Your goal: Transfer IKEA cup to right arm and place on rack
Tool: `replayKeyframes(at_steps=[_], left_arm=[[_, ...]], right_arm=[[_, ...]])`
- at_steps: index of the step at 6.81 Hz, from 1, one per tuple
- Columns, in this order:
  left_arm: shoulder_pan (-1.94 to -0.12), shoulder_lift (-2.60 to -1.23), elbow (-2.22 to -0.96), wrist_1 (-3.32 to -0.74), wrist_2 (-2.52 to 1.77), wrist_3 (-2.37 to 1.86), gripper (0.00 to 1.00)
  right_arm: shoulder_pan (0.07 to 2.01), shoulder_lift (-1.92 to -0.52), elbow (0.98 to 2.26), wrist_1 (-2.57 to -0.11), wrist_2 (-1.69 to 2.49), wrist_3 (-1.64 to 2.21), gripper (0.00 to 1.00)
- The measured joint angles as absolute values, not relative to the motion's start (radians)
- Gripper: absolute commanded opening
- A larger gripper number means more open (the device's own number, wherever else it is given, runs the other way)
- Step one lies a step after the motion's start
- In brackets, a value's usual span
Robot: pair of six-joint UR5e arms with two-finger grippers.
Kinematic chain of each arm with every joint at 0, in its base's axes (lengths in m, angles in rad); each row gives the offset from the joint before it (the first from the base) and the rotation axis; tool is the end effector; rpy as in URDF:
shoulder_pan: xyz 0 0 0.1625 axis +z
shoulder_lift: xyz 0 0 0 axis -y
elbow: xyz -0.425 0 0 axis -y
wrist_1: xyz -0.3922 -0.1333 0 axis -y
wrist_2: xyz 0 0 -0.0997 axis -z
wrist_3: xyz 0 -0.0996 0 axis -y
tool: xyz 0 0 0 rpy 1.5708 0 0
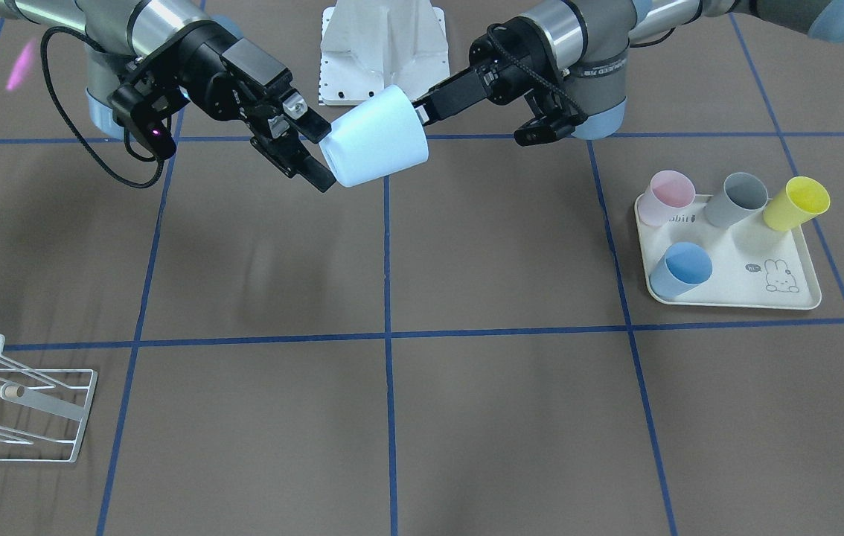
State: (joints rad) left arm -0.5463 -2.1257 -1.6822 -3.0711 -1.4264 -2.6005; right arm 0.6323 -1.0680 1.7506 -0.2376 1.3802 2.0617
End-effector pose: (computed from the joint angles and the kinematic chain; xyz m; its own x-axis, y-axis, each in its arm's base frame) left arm 0.4000 -0.4160 0.1435 -0.7749 -0.5216 -0.3571 -0.0938 0.6536 -0.7510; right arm -0.3573 -0.4504 0.1554 -0.6448 0.1014 0.7576 -0.4697 0.7293 -0.4974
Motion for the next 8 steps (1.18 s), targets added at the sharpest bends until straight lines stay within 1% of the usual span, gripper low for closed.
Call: replayKeyframes(at_steps=[8], left_arm=[[-0.535, -2.171, -1.638, -3.065, -1.422, -2.602, 0.00]], right_arm=[[0.623, -1.064, 1.741, -0.235, 1.382, 2.062, 1.00]])
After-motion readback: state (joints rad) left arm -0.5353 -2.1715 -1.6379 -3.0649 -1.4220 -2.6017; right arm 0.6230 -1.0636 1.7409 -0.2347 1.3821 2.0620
